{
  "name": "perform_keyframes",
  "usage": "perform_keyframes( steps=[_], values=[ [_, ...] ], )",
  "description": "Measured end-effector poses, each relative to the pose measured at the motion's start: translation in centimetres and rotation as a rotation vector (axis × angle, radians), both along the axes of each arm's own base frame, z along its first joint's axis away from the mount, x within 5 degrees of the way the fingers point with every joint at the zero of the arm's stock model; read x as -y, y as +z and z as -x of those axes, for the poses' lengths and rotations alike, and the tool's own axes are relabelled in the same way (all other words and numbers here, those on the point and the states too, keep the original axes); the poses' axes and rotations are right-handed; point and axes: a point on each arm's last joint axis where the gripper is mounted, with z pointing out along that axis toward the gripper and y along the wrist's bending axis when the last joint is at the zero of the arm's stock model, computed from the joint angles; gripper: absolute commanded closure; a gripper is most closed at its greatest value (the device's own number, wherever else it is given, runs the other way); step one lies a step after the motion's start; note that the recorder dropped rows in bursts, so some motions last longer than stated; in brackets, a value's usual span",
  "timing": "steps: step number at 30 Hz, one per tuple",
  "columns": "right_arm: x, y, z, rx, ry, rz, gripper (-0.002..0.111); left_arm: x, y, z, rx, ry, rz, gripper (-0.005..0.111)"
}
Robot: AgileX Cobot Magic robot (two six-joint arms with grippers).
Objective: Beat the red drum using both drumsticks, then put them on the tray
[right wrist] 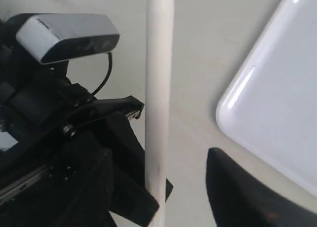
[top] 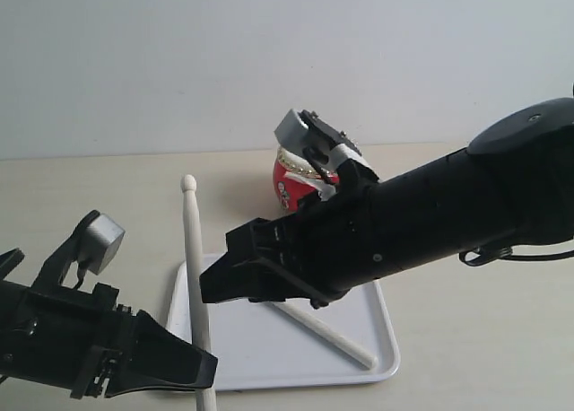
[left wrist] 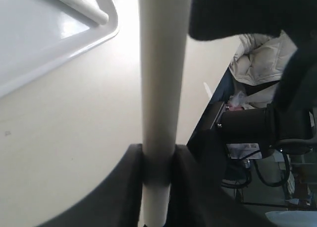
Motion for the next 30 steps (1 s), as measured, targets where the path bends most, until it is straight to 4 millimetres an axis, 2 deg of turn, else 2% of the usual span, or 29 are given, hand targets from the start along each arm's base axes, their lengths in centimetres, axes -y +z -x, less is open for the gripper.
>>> perform_keyframes(
  steps=[10, 20, 30],
  values=[
    [-0.9, -1.5, -0.4, -0.045, 0.052, -0.041, 0.053, 0.0, 0.1, 0.1, 0.014, -0.013, 0.007, 0.107],
    [-1.8, -1.7, -1.5, -0.03, 0.065, -0.051, 0.053, 0.1, 0.2, 0.2, 0.006, -0.029, 0.028, 0.107],
    [-2.2, -2.8, -1.4, -0.077, 0.103, -0.059, 0.053, 0.1, 0.2, 0.2, 0.01, -0.028, 0.029, 0.107]
  ],
)
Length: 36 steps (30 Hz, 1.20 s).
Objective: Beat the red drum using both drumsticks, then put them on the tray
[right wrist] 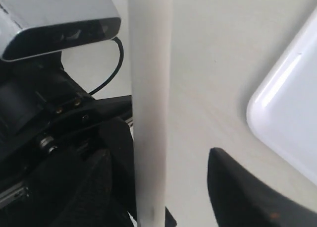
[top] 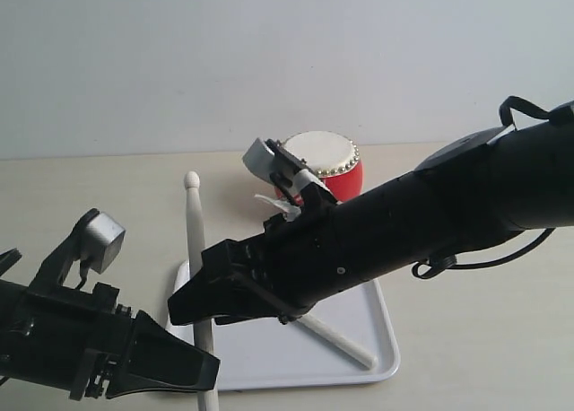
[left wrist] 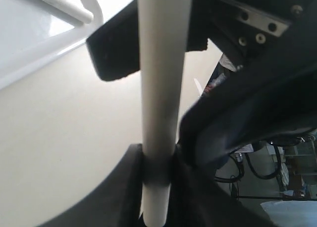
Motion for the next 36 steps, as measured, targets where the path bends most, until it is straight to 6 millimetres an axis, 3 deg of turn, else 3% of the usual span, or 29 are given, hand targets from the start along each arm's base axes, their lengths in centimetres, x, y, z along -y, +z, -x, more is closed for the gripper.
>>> perform_keyframes(
  steps=[14, 17, 20, 21, 23, 31, 36],
  values=[
    [-0.3, 0.5, -0.2, 0.009, -0.023, -0.057, 0.059, 0.0, 0.0, 0.0, 0.003, 0.001, 0.002, 0.107],
    [-0.3, 0.5, -0.2, 0.008, -0.024, -0.058, 0.08, 0.0, 0.0, -0.1, 0.002, 0.005, 0.005, 0.107],
    [-0.2, 0.4, -0.3, 0.01, -0.028, -0.056, 0.108, 0.0, 0.1, 0.0, 0.002, 0.005, 0.011, 0.107],
    [-0.2, 0.4, -0.3, 0.014, -0.027, -0.053, 0.108, 0.0, 0.1, 0.0, 0.002, 0.004, 0.012, 0.106],
    [-0.2, 0.4, -0.3, 0.014, -0.027, -0.053, 0.108, 0.0, 0.1, 0.0, 0.002, 0.004, 0.012, 0.099],
    [-0.3, 0.6, -0.3, 0.015, -0.021, -0.059, 0.108, 0.1, 0.3, 0.1, 0.008, -0.016, 0.035, 0.049],
    [-0.8, 1.9, -1.3, 0.086, -0.015, -0.058, 0.108, 0.2, 0.6, 0.4, -0.003, -0.046, 0.075, 0.046]
  ],
)
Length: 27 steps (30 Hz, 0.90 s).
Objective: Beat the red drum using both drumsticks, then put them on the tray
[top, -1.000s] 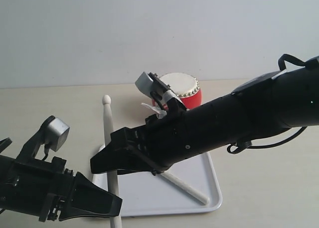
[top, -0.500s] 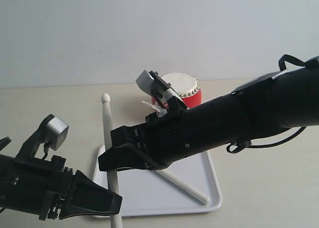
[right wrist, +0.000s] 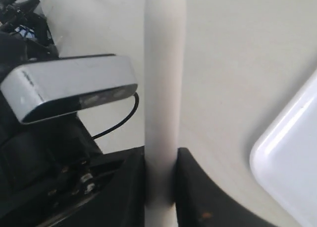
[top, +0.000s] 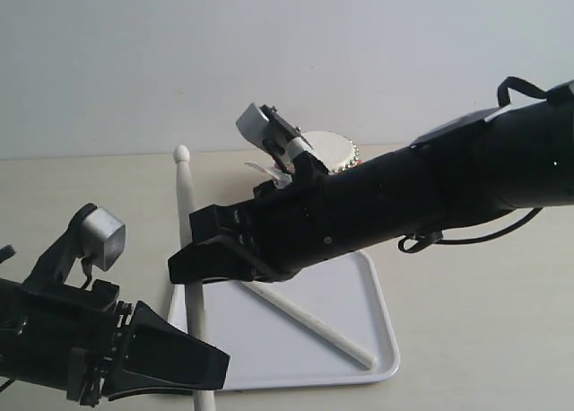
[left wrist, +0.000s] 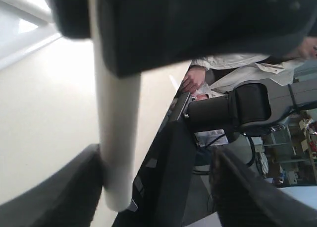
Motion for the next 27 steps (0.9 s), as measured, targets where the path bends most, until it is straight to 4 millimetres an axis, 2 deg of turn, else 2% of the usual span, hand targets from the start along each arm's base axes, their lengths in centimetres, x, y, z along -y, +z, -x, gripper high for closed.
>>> perform_keyframes(
  steps=[6, 11, 16, 19, 22, 24, 26, 27],
  values=[
    [0.0, 1.2, -1.4, 0.076, 0.001, 0.114, 0.108, -0.1, 0.0, 0.4, -0.016, -0.036, -0.007, 0.046],
    [2.0, 2.3, -4.0, 0.143, -0.045, 0.257, 0.108, -0.4, 0.0, 0.7, -0.023, -0.073, -0.02, 0.046],
    [4.4, 3.0, -5.7, 0.208, -0.036, 0.495, 0.108, -2.6, 0.8, -0.4, -0.023, 0.04, -0.018, 0.048],
    [5.3, 3.3, -6.1, 0.222, 0.028, 0.66, 0.108, -4.2, 1.7, -1.0, 0.002, 0.127, -0.01, 0.064],
    [5.7, 2.9, -6.3, 0.188, 0.109, 0.774, 0.108, -5.5, 2.6, -1.4, 0.03, 0.214, 0.01, 0.086],
    [5.2, 2.2, -6.3, 0.159, 0.17, 0.821, 0.108, -6.2, 3.2, -1.7, 0.05, 0.261, 0.023, 0.106],
    [3.8, 1.0, -6.3, 0.14, 0.258, 0.882, 0.108, -6.7, 3.7, -1.7, 0.084, 0.287, 0.028, 0.107],
    [2.5, 0.2, -6.2, 0.151, 0.307, 0.919, 0.108, -6.8, 4.0, -1.6, 0.105, 0.29, 0.029, 0.107]
  ],
)
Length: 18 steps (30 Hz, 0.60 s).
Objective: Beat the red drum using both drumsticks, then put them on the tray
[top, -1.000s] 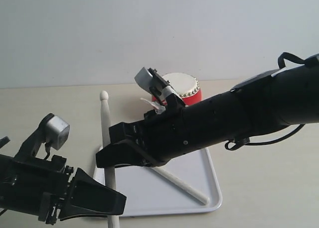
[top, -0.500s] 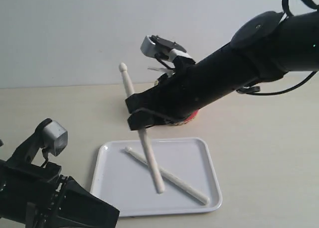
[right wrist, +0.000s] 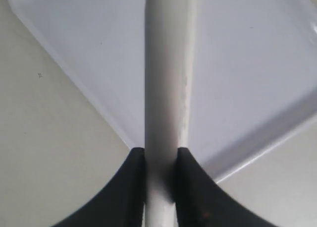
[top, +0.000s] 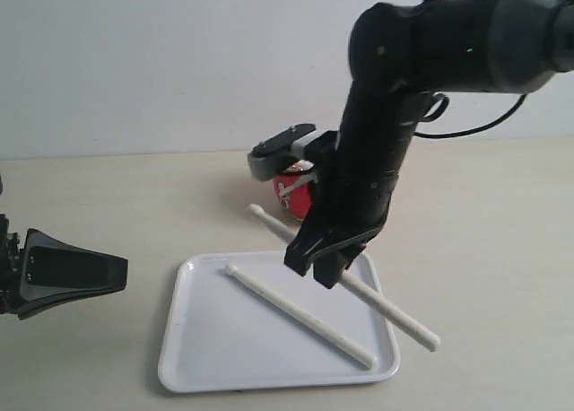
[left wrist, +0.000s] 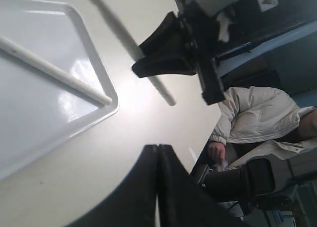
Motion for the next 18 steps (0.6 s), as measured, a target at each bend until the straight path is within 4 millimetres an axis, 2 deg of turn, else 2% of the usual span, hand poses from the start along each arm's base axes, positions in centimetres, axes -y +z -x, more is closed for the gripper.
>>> perform_keyframes(
  steps=[4, 7, 11, 18],
  values=[
    [-3.8, -2.5, -0.4, -0.021, 0.071, 0.052, 0.108, 0.0, 0.4, 0.2, 0.024, 0.003, 0.003, 0.107],
    [-5.7, -4.1, -1.2, -0.034, 0.082, 0.056, 0.108, 0.0, 0.5, 0.1, 0.035, 0.002, 0.003, 0.107],
    [-6.5, -6.2, -1.9, -0.067, 0.072, 0.068, 0.108, 0.0, 0.6, 0.1, 0.042, 0.01, 0.011, 0.107],
    [-7.1, -7.9, -2.4, -0.097, 0.061, 0.067, 0.108, 0.0, 0.6, 0.1, 0.046, 0.009, 0.01, 0.107]
  ],
)
